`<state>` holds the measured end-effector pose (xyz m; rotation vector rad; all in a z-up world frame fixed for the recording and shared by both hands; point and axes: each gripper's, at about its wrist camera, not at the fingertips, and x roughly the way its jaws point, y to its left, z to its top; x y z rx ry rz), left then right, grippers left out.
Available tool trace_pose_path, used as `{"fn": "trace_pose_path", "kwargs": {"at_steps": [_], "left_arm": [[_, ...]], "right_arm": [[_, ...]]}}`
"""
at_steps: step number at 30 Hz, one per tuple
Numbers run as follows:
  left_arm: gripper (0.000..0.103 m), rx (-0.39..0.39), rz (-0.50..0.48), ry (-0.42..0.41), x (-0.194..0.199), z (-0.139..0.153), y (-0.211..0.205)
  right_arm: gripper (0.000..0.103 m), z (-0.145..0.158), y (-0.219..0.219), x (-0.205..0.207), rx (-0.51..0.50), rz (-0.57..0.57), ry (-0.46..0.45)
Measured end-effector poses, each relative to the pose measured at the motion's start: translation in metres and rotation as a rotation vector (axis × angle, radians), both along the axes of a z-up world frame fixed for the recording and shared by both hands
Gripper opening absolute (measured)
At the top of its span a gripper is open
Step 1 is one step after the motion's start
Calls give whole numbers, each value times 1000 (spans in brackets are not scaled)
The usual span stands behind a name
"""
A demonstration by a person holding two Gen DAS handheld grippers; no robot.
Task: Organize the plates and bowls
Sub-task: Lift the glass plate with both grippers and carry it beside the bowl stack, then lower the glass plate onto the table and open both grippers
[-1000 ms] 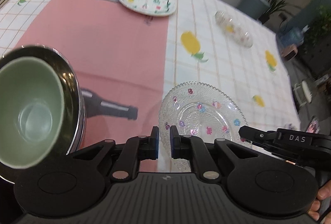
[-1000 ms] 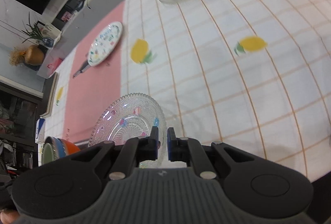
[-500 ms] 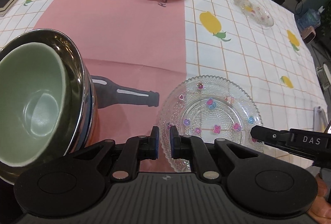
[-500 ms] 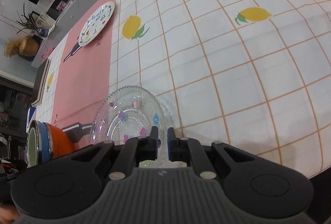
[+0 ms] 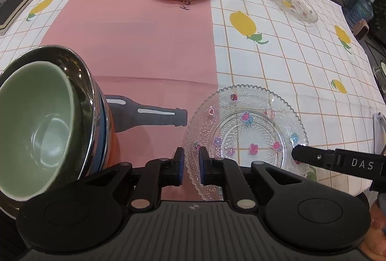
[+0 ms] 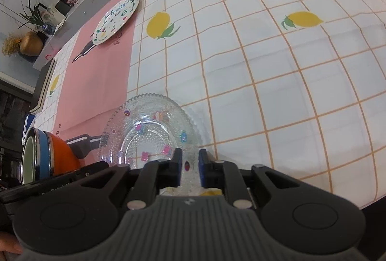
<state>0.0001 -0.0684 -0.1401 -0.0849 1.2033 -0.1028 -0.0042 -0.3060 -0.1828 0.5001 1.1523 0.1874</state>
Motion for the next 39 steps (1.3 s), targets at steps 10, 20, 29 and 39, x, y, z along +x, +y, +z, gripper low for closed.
{"fn": "trace_pose_path", "kwargs": {"at_steps": [10,20,29,39], "left_arm": [[28,-2,-46,-105,0,32,-1],[28,-69,-86,-169,26,87,7],[29,-134,-73,-239,77,133,22],[33,-145,-37,-277,138,134,25]], "right_arm": [[36,32,6,1,-111,45,-123],[38,63,22,25,-159,85,-222],[44,96,35,65,-147,73,-307],[47,101,44,129,-121,13,-310]]}}
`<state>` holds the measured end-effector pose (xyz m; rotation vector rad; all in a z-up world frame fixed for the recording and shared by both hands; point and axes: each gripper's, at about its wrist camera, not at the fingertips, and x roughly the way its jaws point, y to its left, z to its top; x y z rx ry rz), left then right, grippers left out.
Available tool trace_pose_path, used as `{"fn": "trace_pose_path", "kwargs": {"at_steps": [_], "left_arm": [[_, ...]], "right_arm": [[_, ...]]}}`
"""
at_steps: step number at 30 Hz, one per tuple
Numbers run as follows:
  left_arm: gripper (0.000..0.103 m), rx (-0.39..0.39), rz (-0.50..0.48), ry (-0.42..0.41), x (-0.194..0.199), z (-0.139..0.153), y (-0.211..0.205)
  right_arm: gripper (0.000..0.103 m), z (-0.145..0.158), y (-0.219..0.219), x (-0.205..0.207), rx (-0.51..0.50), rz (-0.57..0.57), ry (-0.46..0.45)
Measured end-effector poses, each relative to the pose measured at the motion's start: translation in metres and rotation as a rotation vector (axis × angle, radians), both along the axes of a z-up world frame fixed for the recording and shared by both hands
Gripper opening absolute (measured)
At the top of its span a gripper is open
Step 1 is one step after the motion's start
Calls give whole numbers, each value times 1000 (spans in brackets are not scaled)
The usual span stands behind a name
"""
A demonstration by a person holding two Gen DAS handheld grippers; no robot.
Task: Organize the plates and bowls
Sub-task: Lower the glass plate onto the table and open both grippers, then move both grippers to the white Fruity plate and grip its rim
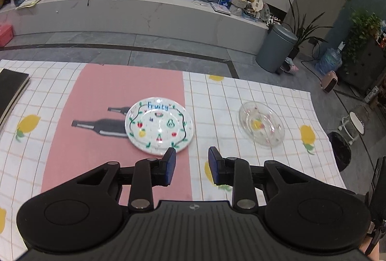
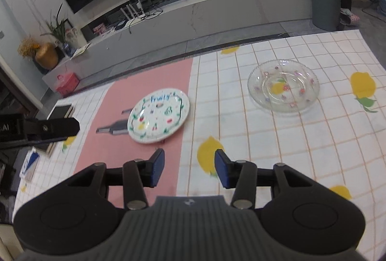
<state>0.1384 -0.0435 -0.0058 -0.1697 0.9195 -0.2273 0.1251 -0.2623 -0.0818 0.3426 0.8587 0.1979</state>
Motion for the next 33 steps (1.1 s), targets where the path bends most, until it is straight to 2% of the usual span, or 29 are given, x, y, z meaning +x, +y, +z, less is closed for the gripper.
{"fn": "trace_pose_path", "kwargs": {"at_steps": [7,12,18,24,29,33], "left_arm": [[34,21,39,-15,45,-22,6],[34,43,46,9,77,-43,16],[34,-15,88,108,113,-79,38],[34,0,136,214,139,-115,58],[34,-8,179,250,147,-134,69],[34,-27,197,261,149,-144,73]], "right_arm": [[46,-21,-1,52,112,-40,58],[45,-48,6,84,141,-45,119],[37,-76,15,114,161,-50,170],[32,-94,18,135,200,-55,200],[32,-105,17,145,226,-68,227],[27,-110,17,149,267,-70,226]]}}
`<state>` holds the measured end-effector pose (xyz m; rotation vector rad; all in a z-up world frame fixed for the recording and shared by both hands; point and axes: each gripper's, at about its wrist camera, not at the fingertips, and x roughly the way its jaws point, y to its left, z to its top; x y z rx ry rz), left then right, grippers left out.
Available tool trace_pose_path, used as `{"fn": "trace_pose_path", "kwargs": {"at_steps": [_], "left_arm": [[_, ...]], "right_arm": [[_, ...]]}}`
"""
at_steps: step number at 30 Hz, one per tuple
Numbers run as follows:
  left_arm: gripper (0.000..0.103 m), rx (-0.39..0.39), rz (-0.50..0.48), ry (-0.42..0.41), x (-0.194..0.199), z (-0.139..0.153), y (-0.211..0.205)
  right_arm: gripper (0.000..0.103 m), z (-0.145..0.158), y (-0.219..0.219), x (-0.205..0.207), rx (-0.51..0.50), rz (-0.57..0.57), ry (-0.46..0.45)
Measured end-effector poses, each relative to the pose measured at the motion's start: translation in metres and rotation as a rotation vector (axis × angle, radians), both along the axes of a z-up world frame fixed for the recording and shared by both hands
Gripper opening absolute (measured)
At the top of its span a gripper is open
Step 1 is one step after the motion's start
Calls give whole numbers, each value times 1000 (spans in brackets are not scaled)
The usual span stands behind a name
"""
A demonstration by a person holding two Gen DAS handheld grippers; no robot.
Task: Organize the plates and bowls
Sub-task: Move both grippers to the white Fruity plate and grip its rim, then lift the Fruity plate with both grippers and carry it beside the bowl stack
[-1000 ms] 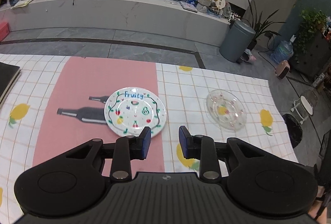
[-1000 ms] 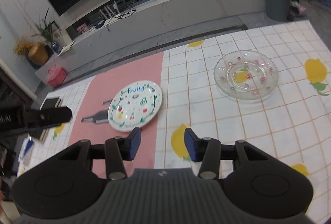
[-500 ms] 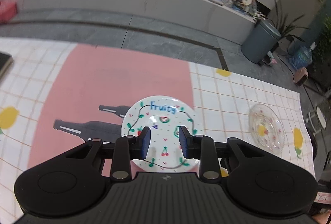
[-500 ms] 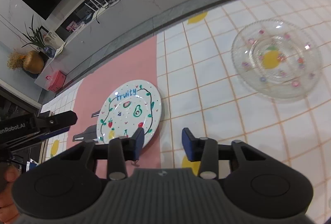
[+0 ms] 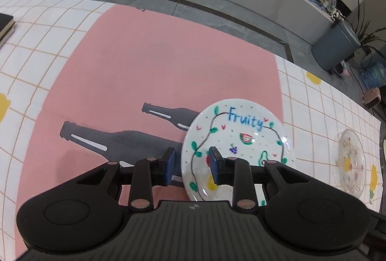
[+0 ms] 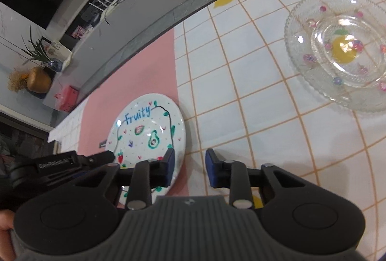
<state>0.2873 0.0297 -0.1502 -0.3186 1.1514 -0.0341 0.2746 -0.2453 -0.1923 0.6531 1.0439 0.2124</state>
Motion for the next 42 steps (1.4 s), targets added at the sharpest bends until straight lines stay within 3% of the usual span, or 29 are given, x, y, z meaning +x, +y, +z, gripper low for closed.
{"fn": "trace_pose_path", "kwargs": {"at_steps": [4,6,8,11,17,29,42], "left_arm": [[33,-16,14,-28,-1,-2,6],[28,-13,10,-29,1,-2,5],[22,-33,5,-29,2,-3,6],[20,-34,7,-34,2,-3,5],[15,-59,30,-28,2,0,8],[12,-46,-15,-44,-14,36,-5],[12,-46,-39,-156,-79,110,-36]], "right_arm": [[23,-3,3,5,22,4,-3],[14,-6,4,8,38,0,6],[11,-10,4,9,67,-16,12],[7,-12,3,9,78,-43,12],[6,-10,2,8,90,-51,33],[7,22,-13,-21,114,-58,4],[7,84,-45,-102,136,-100,-77]]}}
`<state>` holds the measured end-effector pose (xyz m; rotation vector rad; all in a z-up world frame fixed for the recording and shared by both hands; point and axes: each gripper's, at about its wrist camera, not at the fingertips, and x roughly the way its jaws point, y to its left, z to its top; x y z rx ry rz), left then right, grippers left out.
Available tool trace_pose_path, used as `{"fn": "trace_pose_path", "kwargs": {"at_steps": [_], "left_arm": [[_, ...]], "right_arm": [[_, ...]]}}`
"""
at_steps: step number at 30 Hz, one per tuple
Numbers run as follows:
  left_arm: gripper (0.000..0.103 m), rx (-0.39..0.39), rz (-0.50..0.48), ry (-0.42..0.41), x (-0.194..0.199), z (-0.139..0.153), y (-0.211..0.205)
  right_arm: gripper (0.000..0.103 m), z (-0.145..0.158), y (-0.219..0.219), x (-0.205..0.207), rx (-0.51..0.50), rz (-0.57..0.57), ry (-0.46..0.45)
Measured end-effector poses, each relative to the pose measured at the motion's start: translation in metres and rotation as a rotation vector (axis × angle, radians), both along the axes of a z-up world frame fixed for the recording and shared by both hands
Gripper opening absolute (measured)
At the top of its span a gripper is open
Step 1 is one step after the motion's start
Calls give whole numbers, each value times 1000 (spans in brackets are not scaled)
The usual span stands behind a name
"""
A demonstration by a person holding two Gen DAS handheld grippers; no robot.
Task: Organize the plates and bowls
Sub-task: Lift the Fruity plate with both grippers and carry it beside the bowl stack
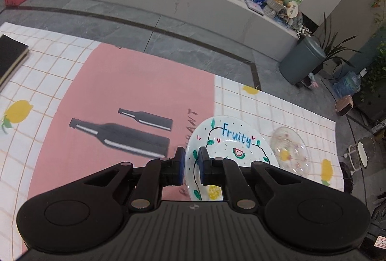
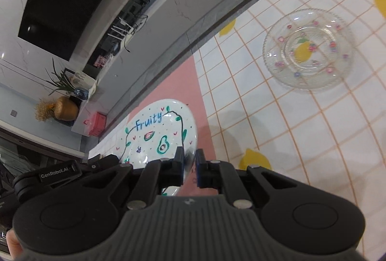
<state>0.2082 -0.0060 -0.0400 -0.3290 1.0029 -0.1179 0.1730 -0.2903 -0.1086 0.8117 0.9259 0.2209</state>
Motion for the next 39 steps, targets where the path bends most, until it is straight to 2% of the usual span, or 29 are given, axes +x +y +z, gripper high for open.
{"fn": "trace_pose_path", "kwargs": {"at_steps": [2,5,14,22,32,39], "left_arm": [[12,17,-7,-23,-16,7,-7],[12,0,5,-25,-38,12,-12],[12,-40,31,-21,-111,7,-25],[12,-72,39,30,-164,-16,-31],[12,-35,34,130,-206,-59,-39],[13,10,27,147,-217,-75,-43]], "right_arm": [[7,5,-4,-16,6,-4,-3],[7,11,-9,-40,2,-10,-11],[7,13,-29,-109,-37,14,-20],[7,-3,-42,-155,-74,47,13],[7,-42,-43,-190,-109,67,95],[7,-54,-34,-196,-160,87,110]]}}
